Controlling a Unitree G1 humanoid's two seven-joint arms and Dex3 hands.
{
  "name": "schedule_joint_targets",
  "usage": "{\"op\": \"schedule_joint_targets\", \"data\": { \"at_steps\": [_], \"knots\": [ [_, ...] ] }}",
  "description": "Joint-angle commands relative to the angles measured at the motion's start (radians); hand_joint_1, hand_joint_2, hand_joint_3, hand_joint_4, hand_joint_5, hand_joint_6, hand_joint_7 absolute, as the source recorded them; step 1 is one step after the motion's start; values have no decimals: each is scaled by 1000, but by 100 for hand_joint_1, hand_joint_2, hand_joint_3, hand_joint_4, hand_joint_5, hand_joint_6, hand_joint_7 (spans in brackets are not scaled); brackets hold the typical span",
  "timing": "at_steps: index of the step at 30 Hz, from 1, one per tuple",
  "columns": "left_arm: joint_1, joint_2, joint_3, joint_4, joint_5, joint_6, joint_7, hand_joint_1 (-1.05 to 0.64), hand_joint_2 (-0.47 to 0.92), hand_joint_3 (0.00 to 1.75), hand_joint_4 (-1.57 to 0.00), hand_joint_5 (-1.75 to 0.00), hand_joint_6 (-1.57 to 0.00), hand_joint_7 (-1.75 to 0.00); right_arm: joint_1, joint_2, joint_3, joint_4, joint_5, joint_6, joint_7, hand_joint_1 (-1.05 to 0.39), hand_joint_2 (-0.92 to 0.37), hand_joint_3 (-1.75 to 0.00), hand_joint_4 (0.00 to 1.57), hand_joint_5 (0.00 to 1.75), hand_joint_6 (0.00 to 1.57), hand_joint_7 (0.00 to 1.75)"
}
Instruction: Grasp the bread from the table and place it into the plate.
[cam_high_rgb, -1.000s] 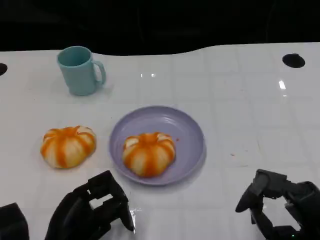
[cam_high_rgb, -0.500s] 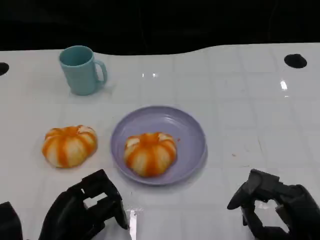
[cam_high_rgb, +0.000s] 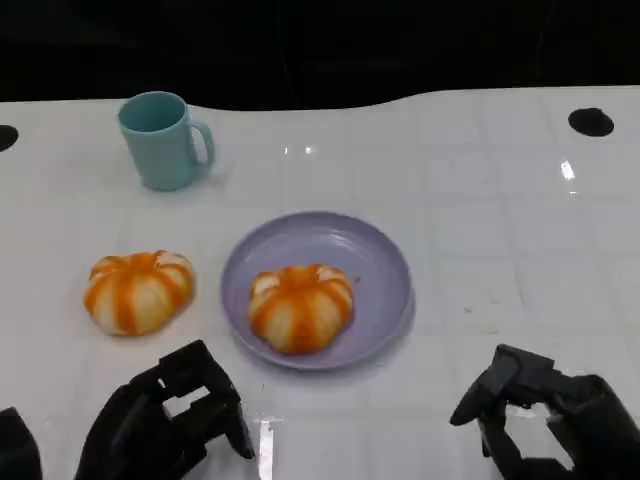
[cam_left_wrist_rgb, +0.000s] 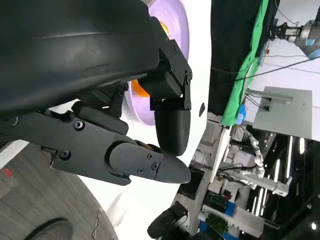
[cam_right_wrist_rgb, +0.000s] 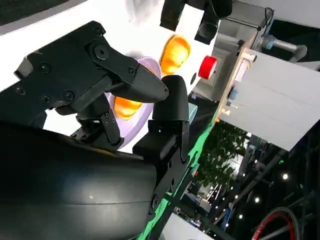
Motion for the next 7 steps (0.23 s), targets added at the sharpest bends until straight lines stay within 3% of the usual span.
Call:
{"op": "schedule_joint_targets", "data": {
  "at_steps": [1,7],
  "knots": [
    [0,12,10,0,3,-16,4,-63,92,10,-69,-174,-67,-136,5,-2,-5,-6,10,-11,4,-34,-55,-106,81,175,69,146],
    [6,13,11,-7,2,-17,4,-61,92,10,-68,-174,-67,-136,1,0,-2,7,21,-20,14,-33,-56,-104,81,175,69,145]
  ]
}}
